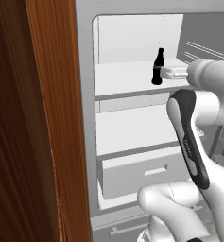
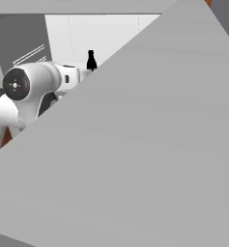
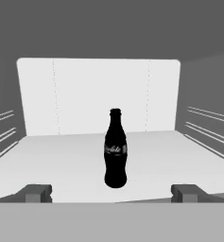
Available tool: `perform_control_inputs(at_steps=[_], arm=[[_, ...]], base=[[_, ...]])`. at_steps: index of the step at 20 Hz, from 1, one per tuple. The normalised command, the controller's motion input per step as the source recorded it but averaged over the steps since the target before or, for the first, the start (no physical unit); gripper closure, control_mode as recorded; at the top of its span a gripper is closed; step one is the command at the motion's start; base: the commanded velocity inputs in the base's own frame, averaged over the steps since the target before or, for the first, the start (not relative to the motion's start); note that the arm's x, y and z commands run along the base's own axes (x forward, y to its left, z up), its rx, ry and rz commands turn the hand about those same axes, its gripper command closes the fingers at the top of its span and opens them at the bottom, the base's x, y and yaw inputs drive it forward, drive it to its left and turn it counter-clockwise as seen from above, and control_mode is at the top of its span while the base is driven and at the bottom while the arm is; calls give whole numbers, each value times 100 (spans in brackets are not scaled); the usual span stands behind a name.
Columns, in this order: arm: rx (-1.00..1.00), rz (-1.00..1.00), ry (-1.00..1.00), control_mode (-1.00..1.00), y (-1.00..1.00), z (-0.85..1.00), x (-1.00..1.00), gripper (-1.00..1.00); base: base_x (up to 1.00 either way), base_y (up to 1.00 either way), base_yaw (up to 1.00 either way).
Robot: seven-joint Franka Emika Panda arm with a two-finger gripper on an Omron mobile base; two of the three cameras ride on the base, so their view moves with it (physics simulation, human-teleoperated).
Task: Open the fridge, grab two sodas, and place both sodas inside the bowl with ice on the dining counter.
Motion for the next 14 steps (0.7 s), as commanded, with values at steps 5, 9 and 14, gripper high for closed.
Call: perform_control_inputs(at_steps=[5, 9, 14], arm=[[0, 0, 2, -100, 0, 0, 52, -100], [0, 0, 1, -100, 0, 0, 48, -100], [0, 0, 1, -100, -2, 0, 46, -100]], base=[[0, 0, 0], [0, 0, 0], [0, 0, 0]])
